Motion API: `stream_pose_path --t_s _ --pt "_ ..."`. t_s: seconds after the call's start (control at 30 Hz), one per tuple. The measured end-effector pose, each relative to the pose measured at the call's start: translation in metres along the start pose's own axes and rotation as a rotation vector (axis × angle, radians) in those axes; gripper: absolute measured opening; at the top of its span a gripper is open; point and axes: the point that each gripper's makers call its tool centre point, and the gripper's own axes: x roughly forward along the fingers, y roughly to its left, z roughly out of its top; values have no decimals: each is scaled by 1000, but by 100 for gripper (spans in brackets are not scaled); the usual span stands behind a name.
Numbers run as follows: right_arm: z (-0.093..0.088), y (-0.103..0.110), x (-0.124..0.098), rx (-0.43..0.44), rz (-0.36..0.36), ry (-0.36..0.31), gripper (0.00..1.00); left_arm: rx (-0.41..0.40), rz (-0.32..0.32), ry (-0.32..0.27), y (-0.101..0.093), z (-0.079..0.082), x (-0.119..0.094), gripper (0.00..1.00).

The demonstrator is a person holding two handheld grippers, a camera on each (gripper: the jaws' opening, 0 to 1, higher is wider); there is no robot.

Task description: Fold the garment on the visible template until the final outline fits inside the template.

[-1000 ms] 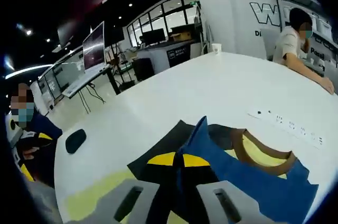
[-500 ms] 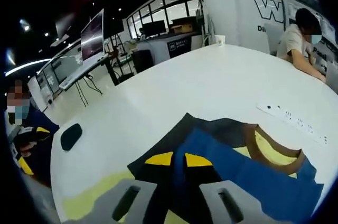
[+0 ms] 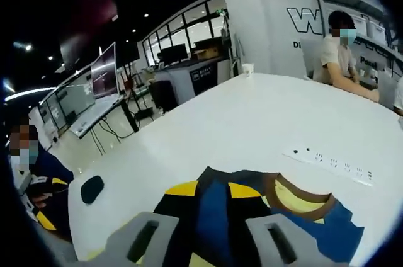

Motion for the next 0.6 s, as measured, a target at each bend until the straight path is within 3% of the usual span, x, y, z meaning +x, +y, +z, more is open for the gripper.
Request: stream_pose_path --t_s 0.2,0.3,0.37,0.43,0.5,0.6 --pt "3 -12 -27 -5 -17 -13 14 23 -17 2 -5 1 -1 72" --pt "3 -23 -37 35 -24 -28 15 28 -24 9 -8 0 -3 72" --pt "5 -27 -54 31 -38 -41 18 35 -30 14 -11 -2 -5 72" --pt "5 -32 -65 30 -47 -52 25 38 -35 18 -15 -3 -6 72" --pt "6 -50 -72 26 -84 -71 33 38 -39 19 -16 -3 -6 71" --pt "1 -52 -102 11 -126 -90 44 45 -48 27 -18 -3 -5 72"
